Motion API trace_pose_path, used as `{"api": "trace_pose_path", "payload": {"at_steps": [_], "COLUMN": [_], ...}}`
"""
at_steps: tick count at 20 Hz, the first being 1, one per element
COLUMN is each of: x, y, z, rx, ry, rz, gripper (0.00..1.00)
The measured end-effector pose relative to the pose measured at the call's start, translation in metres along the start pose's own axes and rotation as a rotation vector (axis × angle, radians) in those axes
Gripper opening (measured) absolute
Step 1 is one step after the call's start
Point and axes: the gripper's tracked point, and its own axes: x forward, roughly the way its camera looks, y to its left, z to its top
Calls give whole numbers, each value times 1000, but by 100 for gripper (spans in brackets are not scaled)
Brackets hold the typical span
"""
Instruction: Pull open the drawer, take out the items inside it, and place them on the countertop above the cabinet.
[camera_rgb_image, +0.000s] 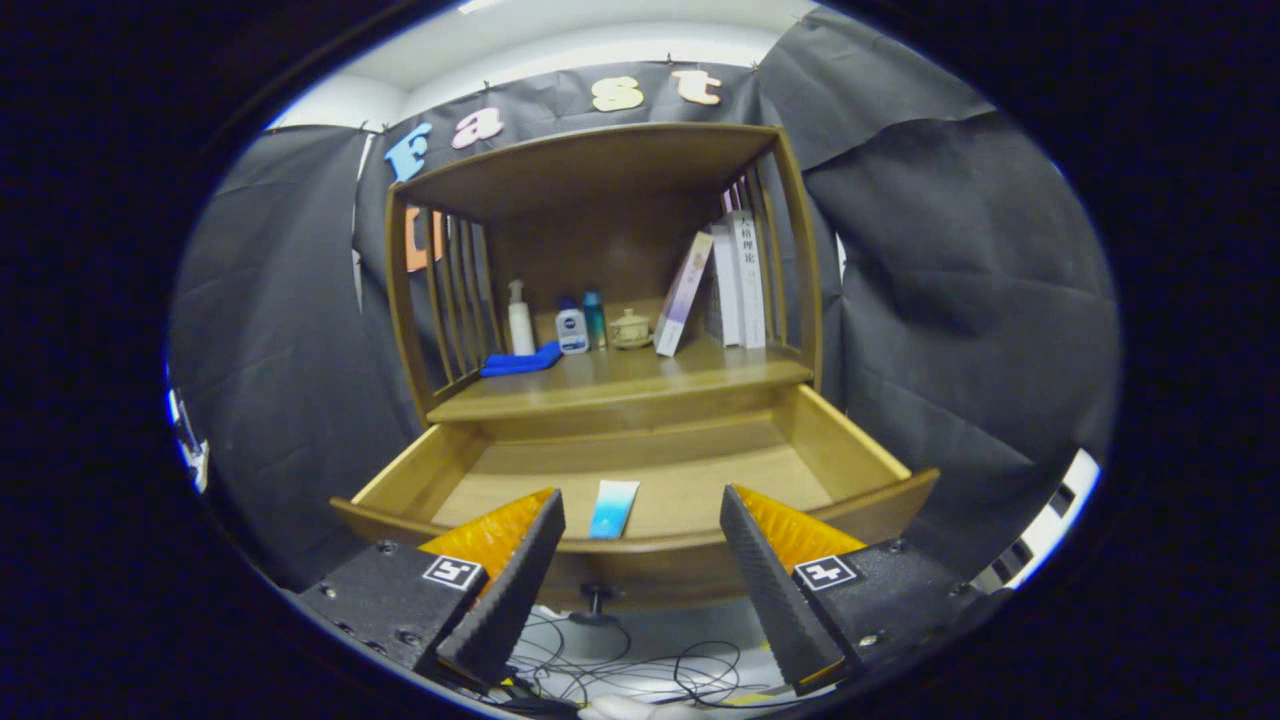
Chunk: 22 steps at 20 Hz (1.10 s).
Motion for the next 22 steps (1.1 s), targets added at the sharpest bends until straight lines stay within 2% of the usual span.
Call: {"api": "trace_pose_path", "payload": {"at_steps": [3,6,9,11,15,18,19,22], "x": [23,59,100,128,164,170,169,172], "y": [16,38,50,57,72,78,75,68], "z": [34,42,40,28,-19,-60,-71,-93], "rx": [1,12,-15,-55,-69,-23,-18,-11], "ry": [32,140,242,323,589,797,844,932], "rz": [14,61,58,47,35,18,12,-28], "gripper": [97,97,97,97,97,97,93,94]}}
